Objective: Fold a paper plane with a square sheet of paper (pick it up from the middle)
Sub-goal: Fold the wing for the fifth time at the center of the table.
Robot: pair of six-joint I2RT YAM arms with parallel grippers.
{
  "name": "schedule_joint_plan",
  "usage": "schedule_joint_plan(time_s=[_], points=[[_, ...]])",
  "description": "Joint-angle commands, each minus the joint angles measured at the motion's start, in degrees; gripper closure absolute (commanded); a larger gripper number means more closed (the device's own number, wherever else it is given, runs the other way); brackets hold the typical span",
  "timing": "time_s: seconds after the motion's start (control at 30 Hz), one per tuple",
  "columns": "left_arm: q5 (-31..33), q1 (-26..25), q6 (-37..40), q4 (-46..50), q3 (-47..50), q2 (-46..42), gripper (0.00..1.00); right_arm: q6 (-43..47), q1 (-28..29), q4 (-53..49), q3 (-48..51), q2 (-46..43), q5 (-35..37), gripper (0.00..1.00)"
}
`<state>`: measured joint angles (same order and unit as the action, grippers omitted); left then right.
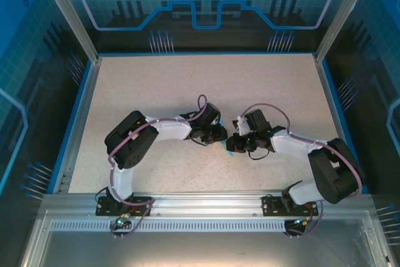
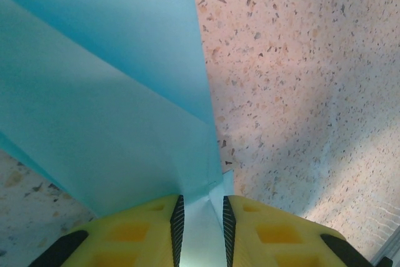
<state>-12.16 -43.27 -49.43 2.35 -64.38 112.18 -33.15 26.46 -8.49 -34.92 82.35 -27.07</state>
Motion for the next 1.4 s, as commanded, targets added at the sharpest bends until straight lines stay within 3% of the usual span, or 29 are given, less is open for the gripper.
schedule_joint_plan(time_s=[0.0, 0.2, 0.97, 1.17, 1.37], points=[[-1.34, 0.24, 0.86, 1.77, -1.15, 1.29, 0.72, 0.95, -1.03, -1.39, -2.34, 2.69, -0.95, 0.92], [-1.46, 0.27, 1.15, 1.80, -1.14, 1.15, 0.72, 1.51, -1.93, -1.29, -2.08, 4.97, 1.79, 0.91], [-1.29, 0.28, 1.53, 3.27, -2.24, 1.50, 0.72, 2.31, -4.36, -0.80, 1.49, 9.48, -0.83, 0.88], [-1.20, 0.29, 1.44, 3.87, -2.42, 2.03, 0.72, 0.20, -4.40, -3.31, 1.36, 8.34, 2.46, 0.88], [-1.32, 0.28, 1.48, 4.08, -2.93, 2.69, 0.72, -0.68, -4.46, -1.98, 3.23, 6.38, 0.08, 0.86]])
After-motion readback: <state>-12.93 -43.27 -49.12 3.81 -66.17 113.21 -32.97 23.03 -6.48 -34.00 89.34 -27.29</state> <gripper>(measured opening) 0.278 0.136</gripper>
